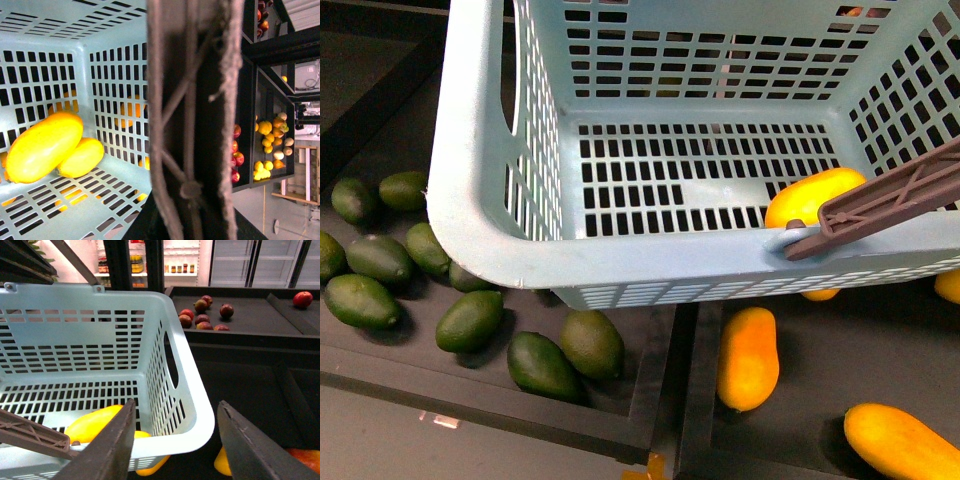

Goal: Pick lemon and mango into basket

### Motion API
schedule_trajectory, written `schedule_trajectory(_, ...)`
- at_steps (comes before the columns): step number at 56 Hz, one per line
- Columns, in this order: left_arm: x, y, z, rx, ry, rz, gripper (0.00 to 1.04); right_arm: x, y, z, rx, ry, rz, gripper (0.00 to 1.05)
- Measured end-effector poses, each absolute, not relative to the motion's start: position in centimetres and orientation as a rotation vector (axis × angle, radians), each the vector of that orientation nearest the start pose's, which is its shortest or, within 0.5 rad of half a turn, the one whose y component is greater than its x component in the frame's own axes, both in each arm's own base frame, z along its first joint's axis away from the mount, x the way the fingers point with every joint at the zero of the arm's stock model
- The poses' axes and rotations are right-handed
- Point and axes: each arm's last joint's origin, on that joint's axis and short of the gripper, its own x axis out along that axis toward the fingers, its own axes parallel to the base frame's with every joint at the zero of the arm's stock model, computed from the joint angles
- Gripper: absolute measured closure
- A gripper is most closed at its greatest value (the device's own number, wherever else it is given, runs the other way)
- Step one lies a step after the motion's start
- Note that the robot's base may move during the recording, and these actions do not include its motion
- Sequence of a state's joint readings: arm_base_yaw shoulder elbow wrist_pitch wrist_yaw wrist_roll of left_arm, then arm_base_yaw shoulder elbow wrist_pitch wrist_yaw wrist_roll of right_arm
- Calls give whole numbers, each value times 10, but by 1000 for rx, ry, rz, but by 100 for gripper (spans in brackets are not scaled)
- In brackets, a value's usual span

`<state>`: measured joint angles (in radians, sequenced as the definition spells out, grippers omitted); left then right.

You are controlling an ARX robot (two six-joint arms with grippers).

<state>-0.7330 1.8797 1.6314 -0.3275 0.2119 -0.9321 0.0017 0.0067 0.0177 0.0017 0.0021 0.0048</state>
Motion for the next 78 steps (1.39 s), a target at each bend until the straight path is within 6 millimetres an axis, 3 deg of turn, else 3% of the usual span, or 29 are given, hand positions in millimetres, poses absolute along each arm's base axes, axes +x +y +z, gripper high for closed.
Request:
schedule_trajectory(16,317,-295,301,-684,948,-572,100,97,0,169,5,-13,-2,7)
schedule_trajectory(78,317,-295,300,-684,951,-573,100,97,0,169,3,-12,0,9)
